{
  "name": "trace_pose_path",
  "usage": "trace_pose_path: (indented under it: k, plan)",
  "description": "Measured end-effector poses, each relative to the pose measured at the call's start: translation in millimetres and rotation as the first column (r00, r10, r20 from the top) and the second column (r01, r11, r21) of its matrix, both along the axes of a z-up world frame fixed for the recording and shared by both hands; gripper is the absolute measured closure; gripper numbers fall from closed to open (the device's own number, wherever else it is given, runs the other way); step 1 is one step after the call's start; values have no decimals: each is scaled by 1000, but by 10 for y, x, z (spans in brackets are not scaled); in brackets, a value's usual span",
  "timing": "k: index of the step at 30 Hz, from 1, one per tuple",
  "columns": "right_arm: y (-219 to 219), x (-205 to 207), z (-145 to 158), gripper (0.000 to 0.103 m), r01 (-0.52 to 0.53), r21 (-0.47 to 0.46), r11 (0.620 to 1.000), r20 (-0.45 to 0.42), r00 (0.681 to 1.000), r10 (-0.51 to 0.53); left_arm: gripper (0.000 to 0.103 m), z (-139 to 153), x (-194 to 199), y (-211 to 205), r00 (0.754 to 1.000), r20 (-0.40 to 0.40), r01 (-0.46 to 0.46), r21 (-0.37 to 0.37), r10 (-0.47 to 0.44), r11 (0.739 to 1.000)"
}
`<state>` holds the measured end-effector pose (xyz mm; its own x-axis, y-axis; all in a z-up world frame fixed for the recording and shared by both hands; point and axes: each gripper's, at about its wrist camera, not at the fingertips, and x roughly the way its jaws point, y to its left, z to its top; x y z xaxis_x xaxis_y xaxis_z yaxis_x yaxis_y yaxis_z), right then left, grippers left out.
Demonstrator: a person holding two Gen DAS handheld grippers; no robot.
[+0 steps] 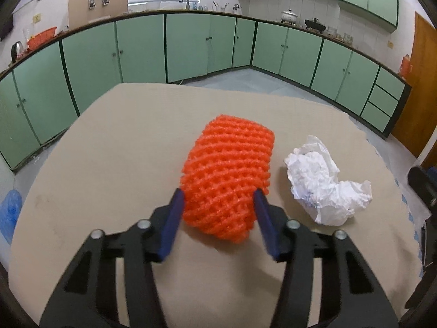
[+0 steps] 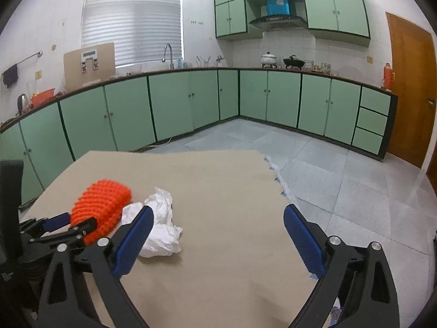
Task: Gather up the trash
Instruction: 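Move both tools back to the table and grasp the orange mesh net with the left tool, then grasp the white crumpled tissue with the right tool while the left tool holds the net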
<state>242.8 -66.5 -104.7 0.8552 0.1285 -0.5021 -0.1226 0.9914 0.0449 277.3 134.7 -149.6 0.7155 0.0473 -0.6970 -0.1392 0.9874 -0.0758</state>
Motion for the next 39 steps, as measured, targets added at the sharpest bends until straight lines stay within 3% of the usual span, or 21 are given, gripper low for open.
trace_pose_path:
  k: [2, 6, 11, 20, 24, 31, 39]
  plan:
    - [9, 21, -47, 14, -8, 3, 1000, -20, 1000, 8, 70, 8, -5, 38, 1000, 10, -11, -13, 11, 1000]
    - [52, 69, -156, 32, -50, 12, 999, -78, 996, 51, 81, 64, -61, 73, 998, 48, -33, -11, 33, 999]
    - [202, 108, -218, 33, -94, 28, 995, -110, 989, 96, 82, 130, -217, 64, 996, 60, -72, 56, 69, 996]
    - [553, 271, -310, 31, -95, 10, 995, -169, 981, 96, 82, 89, -266, 214, 994, 41, -105, 31, 104, 994]
    - [637, 362, -404, 32, -108, -18, 994, -235, 967, 100, 82, 53, -246, 259, 994, 30, -107, 19, 106, 994]
    - [610, 422, -445, 70, -140, 32, 990, -286, 948, 143, 82, 56, -187, 244, 995, 23, -103, 26, 102, 994]
    - [650, 373, -424, 92, -147, 43, 988, -261, 953, 153, 82, 11, -188, 185, 995, 12, -96, 53, 95, 994]
